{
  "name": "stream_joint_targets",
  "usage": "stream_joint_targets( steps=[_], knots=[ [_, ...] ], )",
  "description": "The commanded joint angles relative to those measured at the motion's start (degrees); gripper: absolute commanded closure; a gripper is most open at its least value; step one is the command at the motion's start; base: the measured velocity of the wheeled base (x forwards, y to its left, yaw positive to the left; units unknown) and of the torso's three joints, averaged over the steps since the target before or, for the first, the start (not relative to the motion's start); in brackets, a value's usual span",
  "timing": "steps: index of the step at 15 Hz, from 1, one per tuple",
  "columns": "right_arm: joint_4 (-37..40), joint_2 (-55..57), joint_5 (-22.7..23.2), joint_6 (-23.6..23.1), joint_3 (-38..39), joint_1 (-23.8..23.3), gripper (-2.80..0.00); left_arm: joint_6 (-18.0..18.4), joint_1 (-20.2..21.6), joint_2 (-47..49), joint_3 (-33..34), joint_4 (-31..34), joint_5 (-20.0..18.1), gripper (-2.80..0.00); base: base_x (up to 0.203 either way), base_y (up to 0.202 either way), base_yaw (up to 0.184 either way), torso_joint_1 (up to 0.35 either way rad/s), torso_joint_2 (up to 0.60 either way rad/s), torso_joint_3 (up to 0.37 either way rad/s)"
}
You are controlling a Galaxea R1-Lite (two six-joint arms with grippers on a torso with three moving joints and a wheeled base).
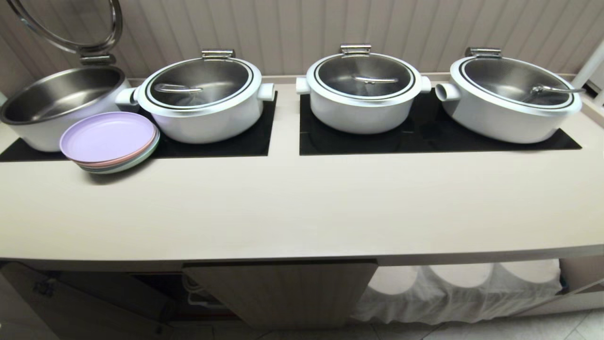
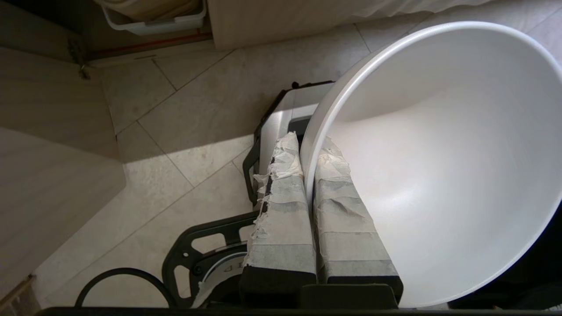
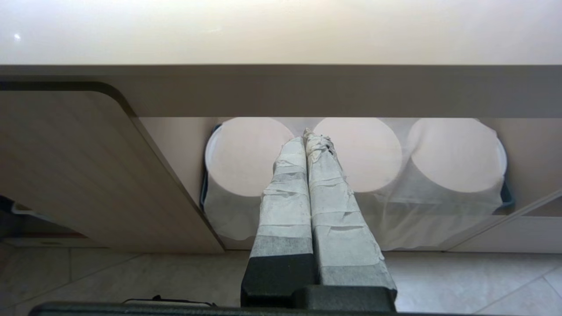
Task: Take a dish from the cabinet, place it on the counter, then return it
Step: Place it on the table
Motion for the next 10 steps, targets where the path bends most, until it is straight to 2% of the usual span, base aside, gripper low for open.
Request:
stream_joint_targets(
  steps=[1, 10],
  knots=[
    [-0.02, 0.0, 0.01, -0.04, 0.0, 0.06, 0.0, -0.1, -0.02, 0.08, -0.19, 0.0, -0.03, 0.0, 0.0, 0.0, 0.0, 0.0, 0.0, 0.0],
    [-0.02, 0.0, 0.01, -0.04, 0.0, 0.0, 0.0, -0.14, -0.02, 1.78, -1.32, -0.86, -0.16, 0.0, 0.0, 0.0, 0.0, 0.0, 0.0, 0.0]
  ],
)
